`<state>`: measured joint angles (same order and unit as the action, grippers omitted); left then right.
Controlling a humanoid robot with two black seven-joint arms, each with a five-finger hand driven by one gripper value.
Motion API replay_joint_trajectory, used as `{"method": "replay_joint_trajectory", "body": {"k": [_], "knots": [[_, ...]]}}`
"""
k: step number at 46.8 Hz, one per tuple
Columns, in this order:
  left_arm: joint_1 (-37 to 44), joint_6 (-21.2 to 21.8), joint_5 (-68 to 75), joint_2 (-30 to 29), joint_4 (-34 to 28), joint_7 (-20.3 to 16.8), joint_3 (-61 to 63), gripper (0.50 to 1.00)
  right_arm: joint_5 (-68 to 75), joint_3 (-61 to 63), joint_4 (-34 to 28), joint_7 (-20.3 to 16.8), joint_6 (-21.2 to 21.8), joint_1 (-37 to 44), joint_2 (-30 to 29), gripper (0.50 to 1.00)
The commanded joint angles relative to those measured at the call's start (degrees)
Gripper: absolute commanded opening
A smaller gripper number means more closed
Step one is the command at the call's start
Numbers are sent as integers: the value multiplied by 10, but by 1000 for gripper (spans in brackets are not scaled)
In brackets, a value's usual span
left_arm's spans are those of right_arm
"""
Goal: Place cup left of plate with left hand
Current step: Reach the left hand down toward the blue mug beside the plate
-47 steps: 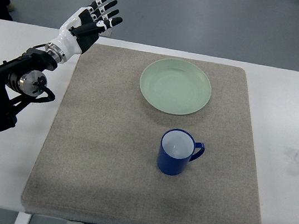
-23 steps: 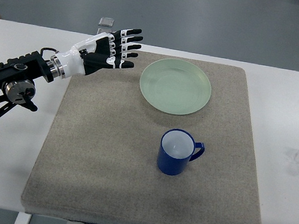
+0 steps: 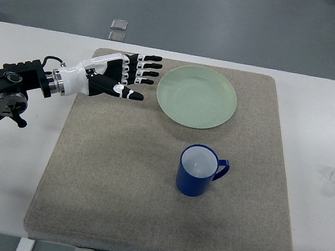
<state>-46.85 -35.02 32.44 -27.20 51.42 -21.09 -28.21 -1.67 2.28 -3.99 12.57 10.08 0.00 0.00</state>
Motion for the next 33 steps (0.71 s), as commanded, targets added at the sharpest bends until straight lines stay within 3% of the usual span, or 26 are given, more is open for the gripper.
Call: {"method": "replay_joint_trajectory", "body": {"k": [1,21,33], "knots": [[0,0,9,-7,22,0,0,994,0,0,0,0,0,0,0,932],[10,0,67,-13,99,0,13,994,0,0,0,0,-1,0,0,932],[37,0,97,-15,105,0,20,994,0,0,-1,0,0,0,0,932]]}}
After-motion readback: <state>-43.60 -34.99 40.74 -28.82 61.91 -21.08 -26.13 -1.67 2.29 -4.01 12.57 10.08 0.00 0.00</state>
